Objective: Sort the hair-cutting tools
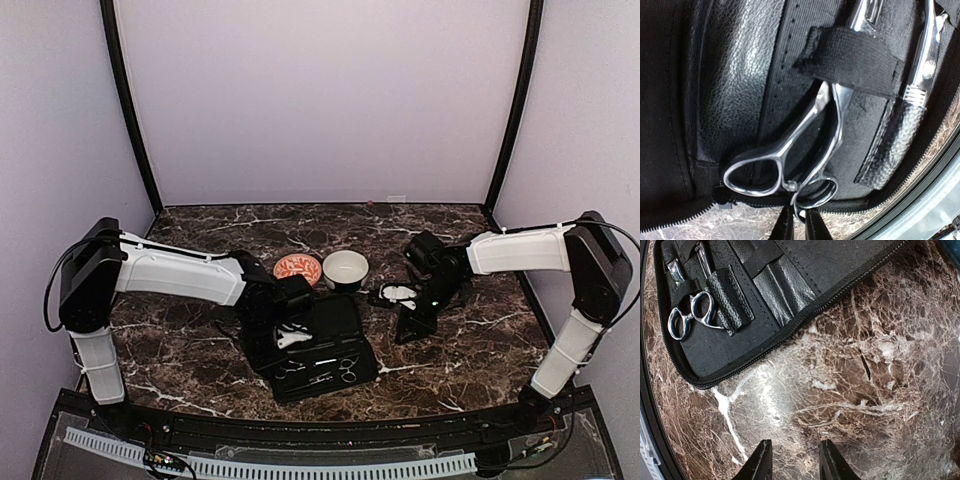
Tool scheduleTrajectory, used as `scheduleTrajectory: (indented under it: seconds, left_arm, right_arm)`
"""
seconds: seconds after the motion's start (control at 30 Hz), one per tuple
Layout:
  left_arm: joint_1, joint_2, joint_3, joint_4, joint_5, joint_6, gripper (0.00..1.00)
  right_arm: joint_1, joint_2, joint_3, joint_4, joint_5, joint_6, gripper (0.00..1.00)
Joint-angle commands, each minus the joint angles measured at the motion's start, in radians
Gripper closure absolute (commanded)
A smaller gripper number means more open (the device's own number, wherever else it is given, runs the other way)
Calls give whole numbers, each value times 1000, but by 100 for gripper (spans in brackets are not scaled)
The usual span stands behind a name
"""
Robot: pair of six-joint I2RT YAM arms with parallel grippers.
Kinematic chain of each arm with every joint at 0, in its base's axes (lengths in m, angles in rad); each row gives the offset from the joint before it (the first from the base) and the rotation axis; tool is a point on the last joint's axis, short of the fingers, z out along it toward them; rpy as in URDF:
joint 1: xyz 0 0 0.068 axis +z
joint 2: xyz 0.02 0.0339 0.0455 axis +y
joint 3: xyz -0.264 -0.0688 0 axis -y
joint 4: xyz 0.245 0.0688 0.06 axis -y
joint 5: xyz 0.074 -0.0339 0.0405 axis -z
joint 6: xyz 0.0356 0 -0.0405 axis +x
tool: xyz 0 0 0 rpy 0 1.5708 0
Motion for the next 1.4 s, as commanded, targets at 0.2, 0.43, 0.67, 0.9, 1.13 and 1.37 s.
scheduleTrajectory:
  seconds: [0.2, 0.43, 0.67, 0.9, 1.13, 1.37]
  left_arm:
    - [-3, 58, 94, 59, 72, 16, 95]
    - [-3, 101, 145, 66, 93, 26, 93]
    - [-3, 108, 141, 74, 107, 20, 88]
    - [-3, 84, 121, 65, 72, 12, 74]
    - [-2, -8, 104, 14, -12, 11, 60]
    - [15, -199, 104, -55, -149, -25, 5]
  right_arm:
    - [10, 7, 26, -6, 1, -7, 68]
    - [10, 3, 22, -7, 7, -7, 68]
    - [10, 6, 25, -8, 4, -6, 68]
    - [10, 9, 27, -9, 4, -7, 68]
    - [12, -2, 39, -22, 6, 3, 68]
    - [11, -124, 138, -104, 24, 8, 67]
